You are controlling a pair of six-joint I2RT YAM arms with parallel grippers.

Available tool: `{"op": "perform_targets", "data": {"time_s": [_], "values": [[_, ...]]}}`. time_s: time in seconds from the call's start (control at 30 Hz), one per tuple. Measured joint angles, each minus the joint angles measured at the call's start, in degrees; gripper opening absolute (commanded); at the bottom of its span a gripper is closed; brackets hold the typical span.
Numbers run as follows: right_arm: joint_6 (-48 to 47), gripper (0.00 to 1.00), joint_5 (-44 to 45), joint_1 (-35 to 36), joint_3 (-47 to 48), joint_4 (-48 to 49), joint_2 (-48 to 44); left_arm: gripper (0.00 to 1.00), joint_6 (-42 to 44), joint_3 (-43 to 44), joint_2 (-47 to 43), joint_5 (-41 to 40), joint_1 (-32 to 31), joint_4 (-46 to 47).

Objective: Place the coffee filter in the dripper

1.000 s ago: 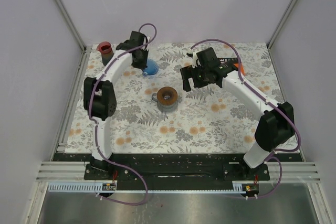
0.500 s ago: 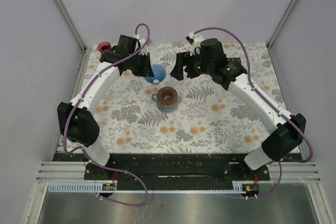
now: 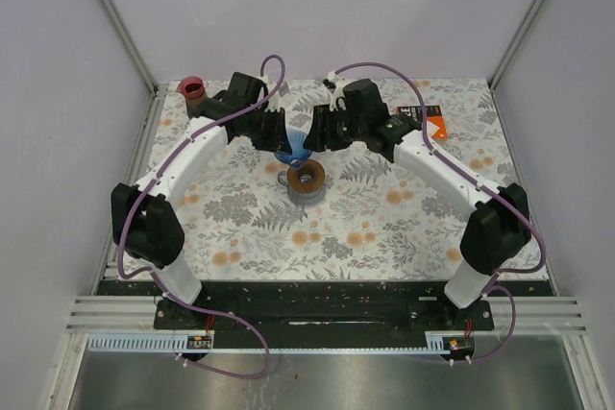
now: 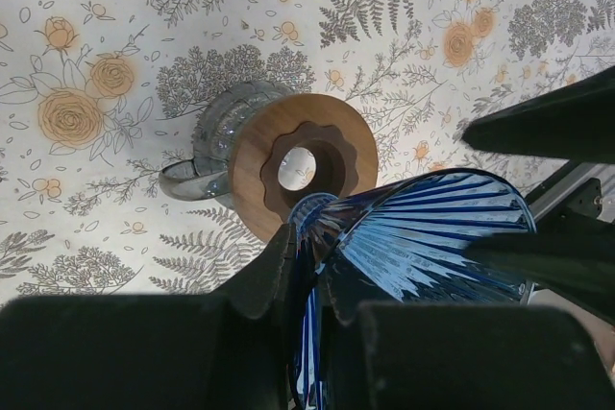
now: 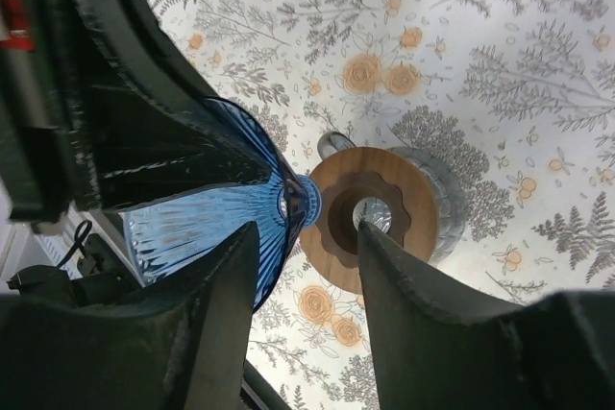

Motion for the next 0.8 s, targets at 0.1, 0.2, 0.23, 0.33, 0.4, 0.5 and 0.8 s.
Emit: {"op": "perform_targets", "data": {"time_s": [0.1, 0.2, 0.23, 0.33, 0.4, 0.5, 0.8], "values": [[0.7, 0.31, -0.4, 0.0, -0.1, 0.2, 2.1, 0.00, -0.2, -0.1, 0.7, -0.1, -0.3, 0.1], [0.5, 0.18, 0.1, 0.3, -0.1, -0.3, 2.4, 0.00, -0.7, -0.8, 2.1, 0.6, -0.5, 0.9], [0.3, 0.14, 0.5, 0.3, -0.1, -0.5, 2.6, 0.00, -0.8, -1.2, 2.4, 0.7, -0.5, 1.1], [0.6, 0.06, 1.6, 0.3, -0.1, -1.8, 3.2, 0.00, -1.3, -2.6, 2.6, 0.8, -0.7, 2.1], [1.1, 0.02, 2.5, 0.3, -0.1, -2.6, 3.5, 0.00, -1.8, -3.3, 2.8, 0.4, -1.1, 2.8], [1.4, 0.00, 3.3, 0.3, -0.1, -3.3, 3.6, 0.00, -2.1, -3.8, 2.9, -0.5, -2.1, 3.6], [1.0, 0.00, 5.5, 0.3, -0.8, -4.8, 3.7, 0.00, -2.0, -3.8, 3.9, -2.7, -3.8, 4.5]]}}
